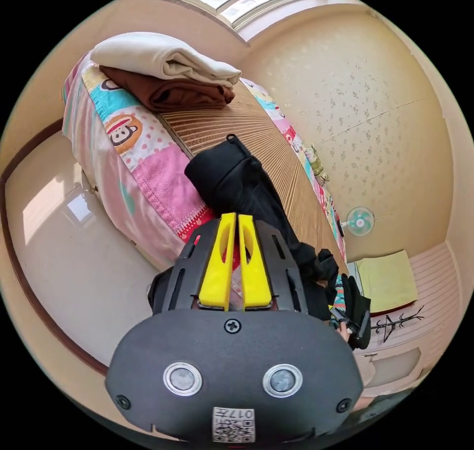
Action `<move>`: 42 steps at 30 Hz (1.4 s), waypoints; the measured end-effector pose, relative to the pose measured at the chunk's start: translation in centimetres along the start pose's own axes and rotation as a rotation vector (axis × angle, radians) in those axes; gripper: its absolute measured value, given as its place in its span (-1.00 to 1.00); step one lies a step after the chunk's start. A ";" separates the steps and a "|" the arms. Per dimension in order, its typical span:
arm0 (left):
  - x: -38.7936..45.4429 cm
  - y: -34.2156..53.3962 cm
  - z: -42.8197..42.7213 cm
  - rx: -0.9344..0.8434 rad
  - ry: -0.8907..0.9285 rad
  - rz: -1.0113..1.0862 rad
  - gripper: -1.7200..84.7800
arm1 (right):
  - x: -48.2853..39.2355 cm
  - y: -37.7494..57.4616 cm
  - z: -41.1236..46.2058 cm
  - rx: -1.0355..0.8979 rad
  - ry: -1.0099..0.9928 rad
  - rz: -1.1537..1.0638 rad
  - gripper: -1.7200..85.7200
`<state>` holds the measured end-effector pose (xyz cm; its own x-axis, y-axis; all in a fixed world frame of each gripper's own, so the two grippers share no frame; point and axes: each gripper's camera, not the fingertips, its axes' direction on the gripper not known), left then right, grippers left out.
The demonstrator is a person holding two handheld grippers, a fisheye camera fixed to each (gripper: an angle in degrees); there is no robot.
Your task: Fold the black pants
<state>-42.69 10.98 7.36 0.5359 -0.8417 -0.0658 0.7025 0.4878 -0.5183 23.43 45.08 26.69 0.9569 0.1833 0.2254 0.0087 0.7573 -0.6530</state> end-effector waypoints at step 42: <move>19.1 -8.1 5.7 -0.378 -0.113 0.777 -0.93 | -9.5 -23.9 -21.9 0.532 0.128 -0.193 -0.76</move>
<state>-35.44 -7.72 15.16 0.8563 -0.2641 -0.4438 -0.0739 0.7878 -0.6114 20.49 11.49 24.27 0.9803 -0.0413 0.1933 0.0708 0.9864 -0.1484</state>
